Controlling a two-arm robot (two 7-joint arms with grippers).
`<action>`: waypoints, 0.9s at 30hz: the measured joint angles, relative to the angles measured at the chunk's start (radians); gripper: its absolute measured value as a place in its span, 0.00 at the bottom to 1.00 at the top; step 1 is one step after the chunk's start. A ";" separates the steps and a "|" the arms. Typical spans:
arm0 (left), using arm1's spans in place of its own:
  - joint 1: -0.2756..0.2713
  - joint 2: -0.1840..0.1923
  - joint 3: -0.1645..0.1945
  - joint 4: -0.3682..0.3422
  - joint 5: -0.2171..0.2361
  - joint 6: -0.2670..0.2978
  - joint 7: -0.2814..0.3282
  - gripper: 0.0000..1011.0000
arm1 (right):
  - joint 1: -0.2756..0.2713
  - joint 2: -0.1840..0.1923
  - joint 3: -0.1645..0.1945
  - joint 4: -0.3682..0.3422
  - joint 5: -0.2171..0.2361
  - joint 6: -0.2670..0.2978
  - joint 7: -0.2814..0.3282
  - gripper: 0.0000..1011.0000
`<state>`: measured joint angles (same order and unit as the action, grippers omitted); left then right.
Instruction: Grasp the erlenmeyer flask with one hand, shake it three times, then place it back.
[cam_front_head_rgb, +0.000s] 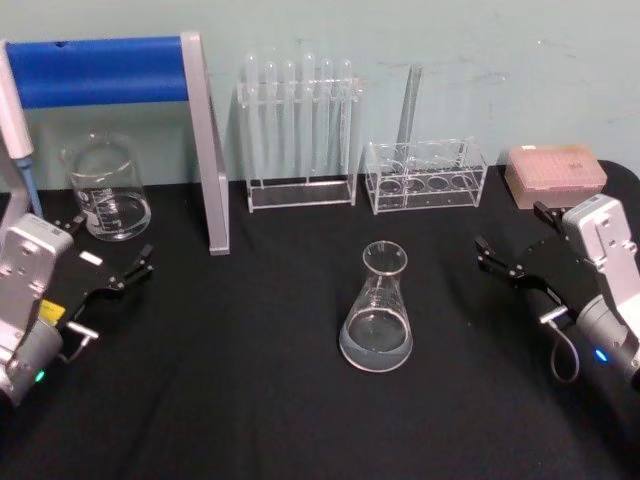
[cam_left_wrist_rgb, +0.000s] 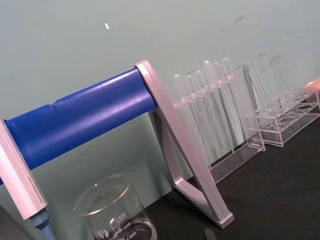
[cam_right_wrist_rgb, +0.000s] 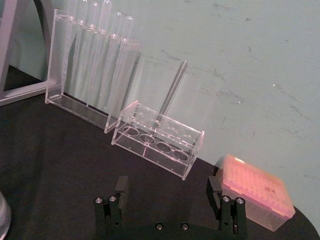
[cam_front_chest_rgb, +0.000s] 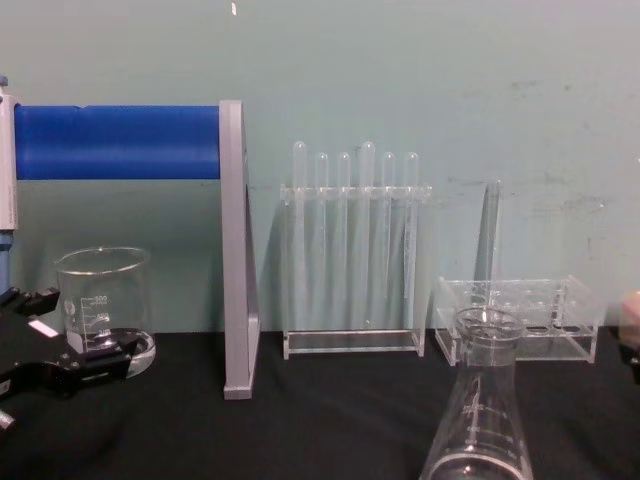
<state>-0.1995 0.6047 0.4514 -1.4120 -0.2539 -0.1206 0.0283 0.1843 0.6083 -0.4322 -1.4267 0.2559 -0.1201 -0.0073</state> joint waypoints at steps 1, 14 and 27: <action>0.000 0.000 0.000 0.000 0.000 0.000 0.000 0.99 | -0.003 0.001 0.003 -0.003 0.002 0.001 0.004 0.99; 0.000 0.000 0.000 0.000 0.000 0.000 0.000 0.99 | -0.110 0.036 0.062 -0.119 0.072 0.035 0.083 0.99; 0.000 0.000 0.000 0.000 0.000 0.000 0.000 0.99 | -0.205 0.061 0.099 -0.247 0.137 0.038 0.192 0.99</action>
<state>-0.1995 0.6047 0.4514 -1.4119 -0.2539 -0.1206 0.0283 -0.0210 0.6689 -0.3336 -1.6738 0.3930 -0.0822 0.1851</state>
